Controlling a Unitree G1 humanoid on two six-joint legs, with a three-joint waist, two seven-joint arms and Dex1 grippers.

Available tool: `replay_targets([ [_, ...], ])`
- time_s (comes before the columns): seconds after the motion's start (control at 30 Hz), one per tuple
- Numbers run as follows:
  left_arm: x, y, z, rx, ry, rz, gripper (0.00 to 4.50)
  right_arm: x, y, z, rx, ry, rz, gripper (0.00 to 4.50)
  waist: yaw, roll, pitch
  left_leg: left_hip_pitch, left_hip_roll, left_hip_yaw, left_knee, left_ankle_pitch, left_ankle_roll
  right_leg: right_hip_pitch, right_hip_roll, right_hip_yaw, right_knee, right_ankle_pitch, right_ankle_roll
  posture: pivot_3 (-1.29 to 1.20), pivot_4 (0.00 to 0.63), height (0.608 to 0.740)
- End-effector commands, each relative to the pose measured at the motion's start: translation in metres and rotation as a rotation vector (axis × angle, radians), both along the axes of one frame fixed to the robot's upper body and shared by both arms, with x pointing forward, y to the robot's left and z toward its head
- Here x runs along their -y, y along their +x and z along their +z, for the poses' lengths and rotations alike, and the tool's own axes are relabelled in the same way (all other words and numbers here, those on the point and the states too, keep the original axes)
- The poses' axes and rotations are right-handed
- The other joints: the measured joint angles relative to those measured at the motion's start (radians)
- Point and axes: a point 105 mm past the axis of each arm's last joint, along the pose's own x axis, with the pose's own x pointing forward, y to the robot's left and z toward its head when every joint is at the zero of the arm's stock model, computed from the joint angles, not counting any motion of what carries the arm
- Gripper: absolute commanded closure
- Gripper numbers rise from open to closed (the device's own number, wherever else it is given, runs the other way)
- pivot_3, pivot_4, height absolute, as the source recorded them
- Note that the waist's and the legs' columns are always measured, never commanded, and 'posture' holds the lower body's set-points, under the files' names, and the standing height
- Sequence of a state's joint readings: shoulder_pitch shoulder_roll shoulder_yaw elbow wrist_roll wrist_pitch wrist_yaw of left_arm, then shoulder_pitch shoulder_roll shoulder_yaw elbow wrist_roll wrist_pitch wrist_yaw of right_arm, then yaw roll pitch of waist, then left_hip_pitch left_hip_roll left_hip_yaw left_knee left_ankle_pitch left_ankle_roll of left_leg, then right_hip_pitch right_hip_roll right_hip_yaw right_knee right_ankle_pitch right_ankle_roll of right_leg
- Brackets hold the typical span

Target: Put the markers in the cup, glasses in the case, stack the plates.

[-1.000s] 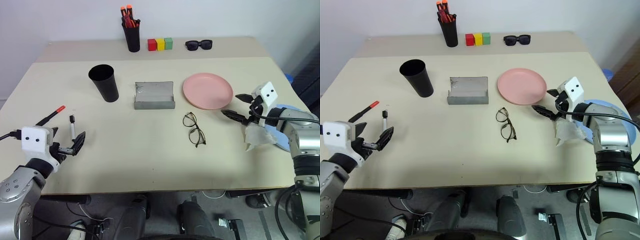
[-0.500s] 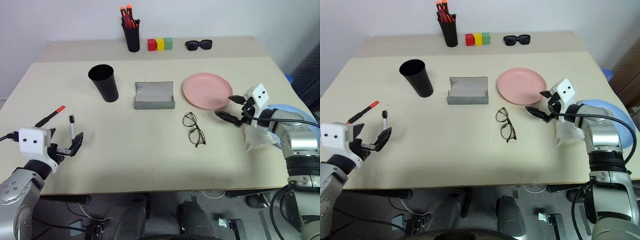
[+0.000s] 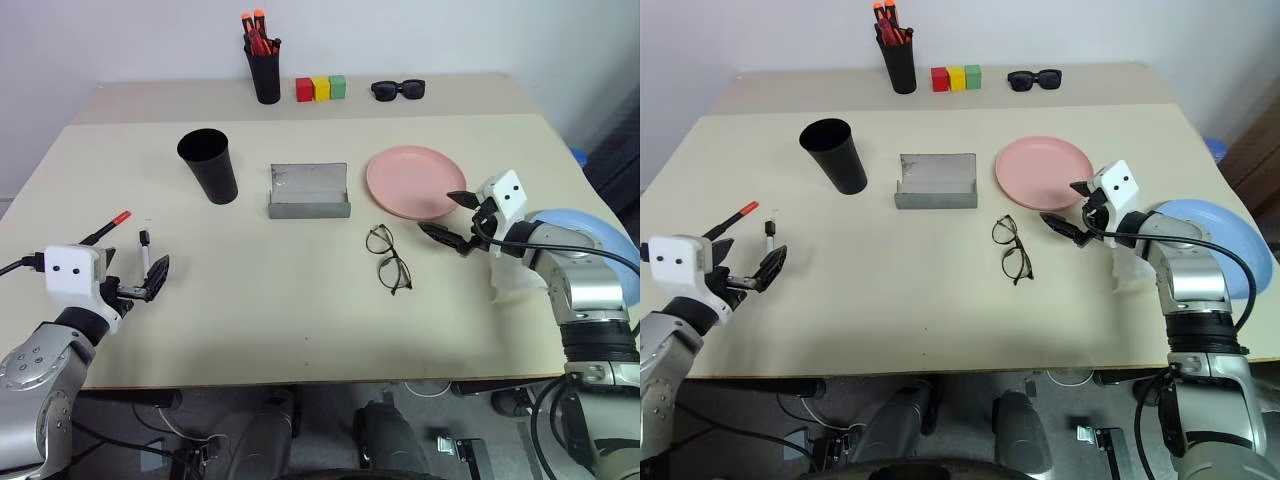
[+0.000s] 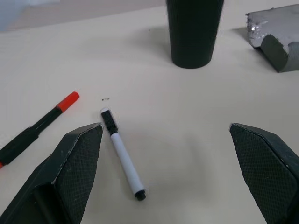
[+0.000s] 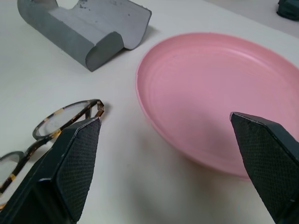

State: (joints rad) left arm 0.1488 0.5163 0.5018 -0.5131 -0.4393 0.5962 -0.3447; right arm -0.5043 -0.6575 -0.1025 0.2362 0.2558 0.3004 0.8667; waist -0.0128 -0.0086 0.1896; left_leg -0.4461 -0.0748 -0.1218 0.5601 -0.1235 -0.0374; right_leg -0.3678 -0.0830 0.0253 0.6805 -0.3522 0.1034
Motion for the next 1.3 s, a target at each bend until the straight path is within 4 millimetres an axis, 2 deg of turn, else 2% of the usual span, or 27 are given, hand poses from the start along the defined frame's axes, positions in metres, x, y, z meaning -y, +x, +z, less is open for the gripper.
replay_targets([
  [0.03,0.000,-0.002,0.007,0.037,0.023,0.000,0.05,-0.010,-0.001,0.015,0.054,0.008,0.024,0.00,-0.002,0.000,0.000,0.000,0.000,0.000,0.000,0.000,0.000,0.000,0.000,0.000,0.000,0.000,0.000,0.00,0.150,0.734],
  [0.13,0.003,-0.002,0.005,0.030,0.024,-0.010,0.05,-0.011,-0.003,0.018,0.057,0.019,0.026,0.00,0.000,0.000,0.000,0.000,0.000,0.000,0.000,0.000,0.000,0.000,0.000,0.000,0.000,0.000,0.000,0.00,0.150,0.734],
  [0.3,0.002,-0.002,0.009,0.041,0.024,0.002,0.05,-0.014,-0.005,0.011,0.039,0.015,0.041,0.00,0.003,0.000,0.000,0.000,0.000,0.000,0.000,0.000,0.000,0.000,0.000,0.000,0.000,0.000,0.000,0.00,0.150,0.734],
  [0.47,0.004,-0.001,0.007,0.025,0.022,0.001,0.05,-0.026,-0.008,0.017,0.063,0.023,0.078,0.00,-0.001,0.000,0.000,0.000,0.000,0.000,0.000,0.000,0.000,0.000,0.000,0.000,0.000,0.000,0.000,0.00,0.150,0.734],
  [0.53,0.005,0.002,0.006,0.013,0.011,0.006,0.05,-0.038,-0.009,0.022,0.081,0.028,0.112,0.00,-0.001,0.000,0.000,0.000,0.000,0.000,0.000,0.000,0.000,0.000,0.000,0.000,0.000,0.000,0.000,0.00,0.150,0.734],
  [0.7,0.012,0.009,0.001,-0.031,-0.017,0.004,0.05,-0.084,-0.016,0.040,0.127,0.065,0.237,0.00,-0.002,0.000,0.000,0.000,0.000,0.000,0.000,0.000,0.000,0.000,0.000,0.000,0.000,0.000,0.001,0.00,0.150,0.734],
  [0.73,0.013,0.009,0.001,-0.036,-0.017,0.005,0.05,-0.088,-0.017,0.041,0.128,0.070,0.246,0.00,-0.001,0.000,0.000,0.000,0.000,0.000,0.000,0.000,0.000,0.000,0.000,0.000,0.000,0.002,0.003,0.00,0.150,0.734],
  [0.87,0.012,0.017,-0.001,-0.049,-0.036,0.063,0.05,-0.137,-0.036,0.035,0.115,0.059,0.377,0.00,0.001,-0.001,0.000,0.000,0.000,-0.002,0.000,0.000,0.000,-0.001,0.001,0.000,0.000,0.002,0.003,0.00,0.150,0.734],
  [0.9,0.011,0.019,0.000,-0.046,-0.047,0.077,0.05,-0.143,-0.038,0.033,0.112,0.059,0.392,0.00,0.001,-0.001,0.000,0.000,0.000,-0.002,0.000,0.000,0.000,-0.002,0.001,-0.001,0.000,0.002,0.003,0.00,0.150,0.734],
  [1.0,0.012,0.022,0.003,-0.039,-0.047,0.085,0.05,-0.154,-0.042,0.032,0.107,0.069,0.408,0.00,0.001,-0.001,0.000,0.000,0.000,-0.003,0.000,0.000,0.000,-0.003,0.001,-0.001,0.000,0.002,0.003,0.00,0.150,0.734],
  [1.2,-0.009,0.028,-0.004,-0.111,-0.072,0.243,0.05,-0.164,-0.044,0.025,0.095,0.065,0.425,0.00,0.001,-0.002,-0.001,0.000,-0.001,-0.003,0.000,0.000,0.000,-0.004,0.001,-0.001,0.000,0.002,0.004,0.00,0.150,0.734],
  [1.3,-0.013,0.029,-0.004,-0.125,-0.074,0.273,0.05,-0.165,-0.043,0.023,0.095,0.065,0.422,0.00,-0.002,-0.002,-0.001,0.000,-0.001,-0.003,0.000,0.000,0.000,-0.003,0.001,-0.001,0.001,0.002,0.004,0.00,0.150,0.734],
])
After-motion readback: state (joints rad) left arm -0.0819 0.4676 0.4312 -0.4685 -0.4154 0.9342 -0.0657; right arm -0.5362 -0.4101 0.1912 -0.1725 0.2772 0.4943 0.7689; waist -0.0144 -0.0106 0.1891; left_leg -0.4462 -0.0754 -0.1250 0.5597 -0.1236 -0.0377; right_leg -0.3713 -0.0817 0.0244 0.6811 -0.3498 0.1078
